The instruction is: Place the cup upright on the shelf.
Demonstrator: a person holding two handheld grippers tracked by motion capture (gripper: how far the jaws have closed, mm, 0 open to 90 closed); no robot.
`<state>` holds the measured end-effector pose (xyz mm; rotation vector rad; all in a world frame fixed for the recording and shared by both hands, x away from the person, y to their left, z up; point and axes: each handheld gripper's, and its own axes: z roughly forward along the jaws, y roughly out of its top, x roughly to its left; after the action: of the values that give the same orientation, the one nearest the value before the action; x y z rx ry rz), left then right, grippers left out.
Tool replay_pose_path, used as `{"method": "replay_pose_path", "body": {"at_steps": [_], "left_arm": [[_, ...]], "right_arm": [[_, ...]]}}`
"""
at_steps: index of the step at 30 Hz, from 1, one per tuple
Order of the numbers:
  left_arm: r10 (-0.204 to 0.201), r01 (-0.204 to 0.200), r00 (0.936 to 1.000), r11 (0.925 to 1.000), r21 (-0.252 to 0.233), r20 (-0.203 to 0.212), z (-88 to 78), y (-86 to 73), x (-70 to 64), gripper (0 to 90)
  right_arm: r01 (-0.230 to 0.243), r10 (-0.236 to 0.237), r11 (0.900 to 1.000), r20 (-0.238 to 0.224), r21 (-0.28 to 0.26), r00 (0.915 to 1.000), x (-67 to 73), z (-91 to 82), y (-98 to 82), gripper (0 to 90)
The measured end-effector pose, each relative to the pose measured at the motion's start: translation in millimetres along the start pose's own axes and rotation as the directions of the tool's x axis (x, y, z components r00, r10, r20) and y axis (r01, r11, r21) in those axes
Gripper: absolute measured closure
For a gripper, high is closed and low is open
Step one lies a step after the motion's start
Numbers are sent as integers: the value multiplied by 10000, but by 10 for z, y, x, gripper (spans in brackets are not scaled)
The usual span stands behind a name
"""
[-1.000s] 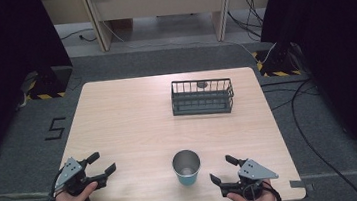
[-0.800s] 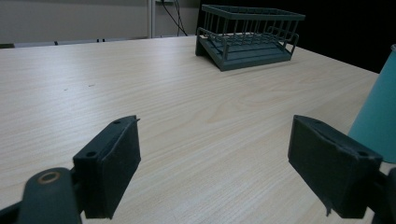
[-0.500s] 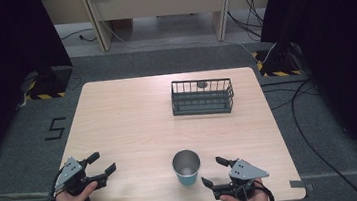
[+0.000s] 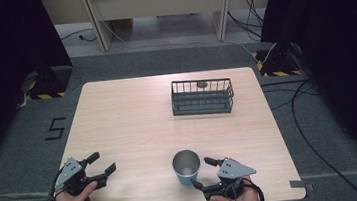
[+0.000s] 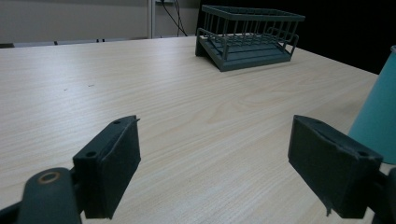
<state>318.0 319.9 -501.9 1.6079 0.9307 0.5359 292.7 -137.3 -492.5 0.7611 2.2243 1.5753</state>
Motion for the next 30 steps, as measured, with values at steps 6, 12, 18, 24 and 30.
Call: {"method": "replay_pose_path", "body": {"at_steps": [6,12,18,24,30], "left_arm": [[-3,3,10000,10000,-9,-12,-1,0,2,163],[6,-6,10000,10000,-1,4,-1,0,1,163],[26,-26,10000,10000,9,16,0,1,-1,164],[32,-32,10000,10000,7,24,0,1,-1,163],[27,-27,10000,10000,13,38,2,0,-1,164]], "right_arm": [[80,-79,9999,-178,65,9998,20,93,18,158],[169,-165,9997,-211,187,9996,24,178,11,157],[231,-225,9994,-239,242,9995,30,265,21,155],[299,-291,9992,-322,253,9991,37,348,49,154],[242,-234,9996,-429,175,9988,25,410,53,152]]}}
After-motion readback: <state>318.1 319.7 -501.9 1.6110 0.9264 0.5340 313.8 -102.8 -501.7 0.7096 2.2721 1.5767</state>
